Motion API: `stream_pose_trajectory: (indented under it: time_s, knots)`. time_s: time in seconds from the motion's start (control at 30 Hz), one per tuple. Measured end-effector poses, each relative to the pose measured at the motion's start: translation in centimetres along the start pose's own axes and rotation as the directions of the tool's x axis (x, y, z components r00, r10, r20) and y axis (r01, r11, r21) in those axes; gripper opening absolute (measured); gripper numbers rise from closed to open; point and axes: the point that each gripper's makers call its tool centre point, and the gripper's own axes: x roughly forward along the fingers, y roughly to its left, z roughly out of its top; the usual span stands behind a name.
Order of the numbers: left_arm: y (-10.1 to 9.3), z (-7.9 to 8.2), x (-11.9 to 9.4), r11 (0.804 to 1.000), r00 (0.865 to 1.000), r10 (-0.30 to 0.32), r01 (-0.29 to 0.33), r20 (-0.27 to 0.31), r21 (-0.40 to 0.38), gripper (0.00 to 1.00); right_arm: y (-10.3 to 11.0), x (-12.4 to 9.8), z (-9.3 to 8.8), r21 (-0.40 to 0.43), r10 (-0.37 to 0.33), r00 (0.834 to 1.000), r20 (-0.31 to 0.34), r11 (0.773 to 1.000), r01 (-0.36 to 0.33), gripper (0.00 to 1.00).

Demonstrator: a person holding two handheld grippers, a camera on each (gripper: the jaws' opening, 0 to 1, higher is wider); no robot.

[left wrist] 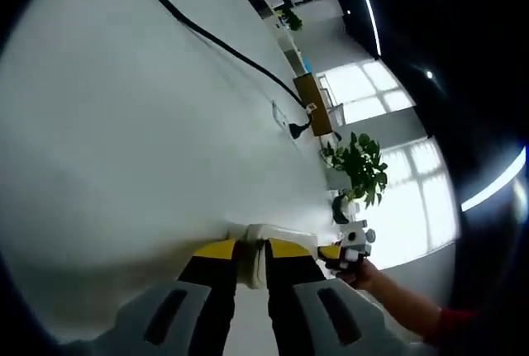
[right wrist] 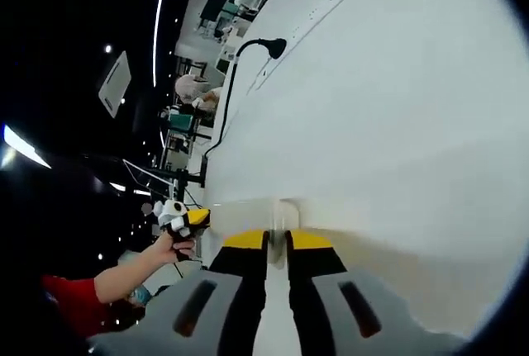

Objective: Arrange the utensils inside the cutlery case until each visible utensil rests in its matching compartment.

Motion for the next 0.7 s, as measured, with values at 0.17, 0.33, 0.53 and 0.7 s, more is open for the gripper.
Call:
stream_pose_trajectory:
  time_s: [0.17, 0.33, 0.53, 0.7]
  knots:
    - [0.0, 0.0, 0.1, 0.998, 0.999, 0.027, -0.026, -0.035, 0.051, 0.08, 0.0, -0.2, -0.4, -0.008, -0.025, 0.999, -0.045, 1.000, 0.024, 0.05]
    - [0.6, 0.3, 0.2, 0.996, 0.999, 0.039, -0.037, -0.025, 0.081, 0.06, -0.2, -0.5, -0.8, -0.054, -0.034, 0.998, -0.061, 0.998, 0.031, 0.04]
    - [0.6, 0.0, 0.3, 0.999, 0.999, 0.046, -0.046, -0.023, 0.014, 0.05, -0.4, -1.0, -1.2, -0.095, -0.053, 0.995, -0.086, 0.994, 0.044, 0.04]
    - [1.2, 0.6, 0.5, 0.998, 0.998, 0.063, -0.063, -0.024, 0.004, 0.03, -0.6, -1.3, -1.5, -0.110, -0.057, 0.993, -0.102, 0.993, 0.046, 0.04]
